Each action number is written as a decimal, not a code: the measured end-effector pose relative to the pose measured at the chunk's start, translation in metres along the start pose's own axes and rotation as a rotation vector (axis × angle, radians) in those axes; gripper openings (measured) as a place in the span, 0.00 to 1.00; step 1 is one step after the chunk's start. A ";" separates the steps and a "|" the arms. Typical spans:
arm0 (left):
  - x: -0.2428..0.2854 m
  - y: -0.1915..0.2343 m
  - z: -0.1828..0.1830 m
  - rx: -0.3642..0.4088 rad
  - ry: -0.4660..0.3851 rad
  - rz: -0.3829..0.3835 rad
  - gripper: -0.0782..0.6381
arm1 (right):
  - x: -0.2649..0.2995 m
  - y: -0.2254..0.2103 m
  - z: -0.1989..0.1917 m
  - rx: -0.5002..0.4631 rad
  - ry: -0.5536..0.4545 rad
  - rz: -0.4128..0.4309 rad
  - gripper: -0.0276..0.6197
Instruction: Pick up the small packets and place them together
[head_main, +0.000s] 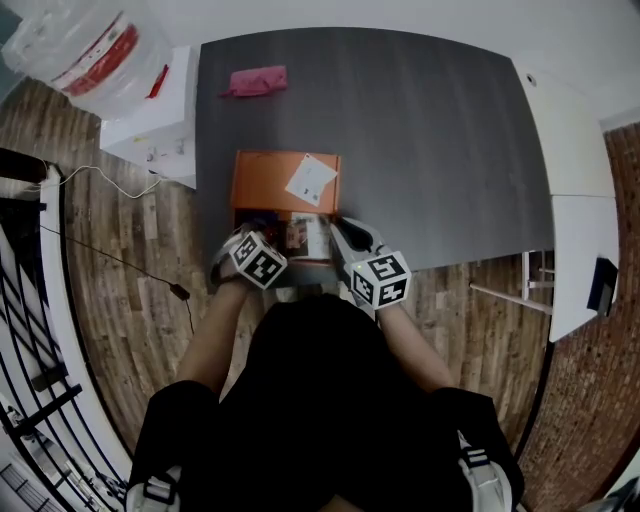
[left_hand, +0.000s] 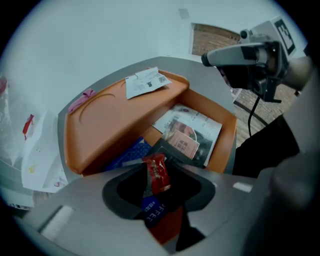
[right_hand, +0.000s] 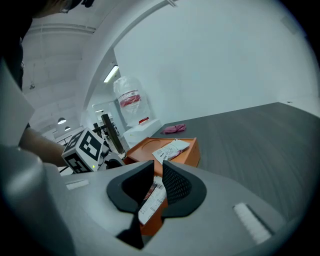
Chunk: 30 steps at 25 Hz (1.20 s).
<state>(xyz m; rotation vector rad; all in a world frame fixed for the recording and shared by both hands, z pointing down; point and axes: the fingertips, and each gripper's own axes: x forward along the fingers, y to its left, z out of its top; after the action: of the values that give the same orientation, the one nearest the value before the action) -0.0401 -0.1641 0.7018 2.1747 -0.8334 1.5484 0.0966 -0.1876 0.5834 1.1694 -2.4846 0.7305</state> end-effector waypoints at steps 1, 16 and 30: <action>0.002 -0.001 -0.003 0.016 0.020 0.002 0.30 | 0.000 -0.001 -0.001 0.004 0.001 0.001 0.13; 0.002 0.008 -0.005 0.045 0.028 0.071 0.11 | 0.005 -0.002 0.003 -0.012 0.004 0.037 0.11; -0.048 0.016 0.015 -0.107 -0.156 0.069 0.11 | 0.026 0.032 0.009 -0.088 0.011 0.122 0.10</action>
<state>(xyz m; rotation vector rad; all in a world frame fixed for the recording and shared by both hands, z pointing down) -0.0510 -0.1727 0.6511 2.2314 -1.0252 1.3441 0.0549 -0.1917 0.5776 0.9884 -2.5689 0.6492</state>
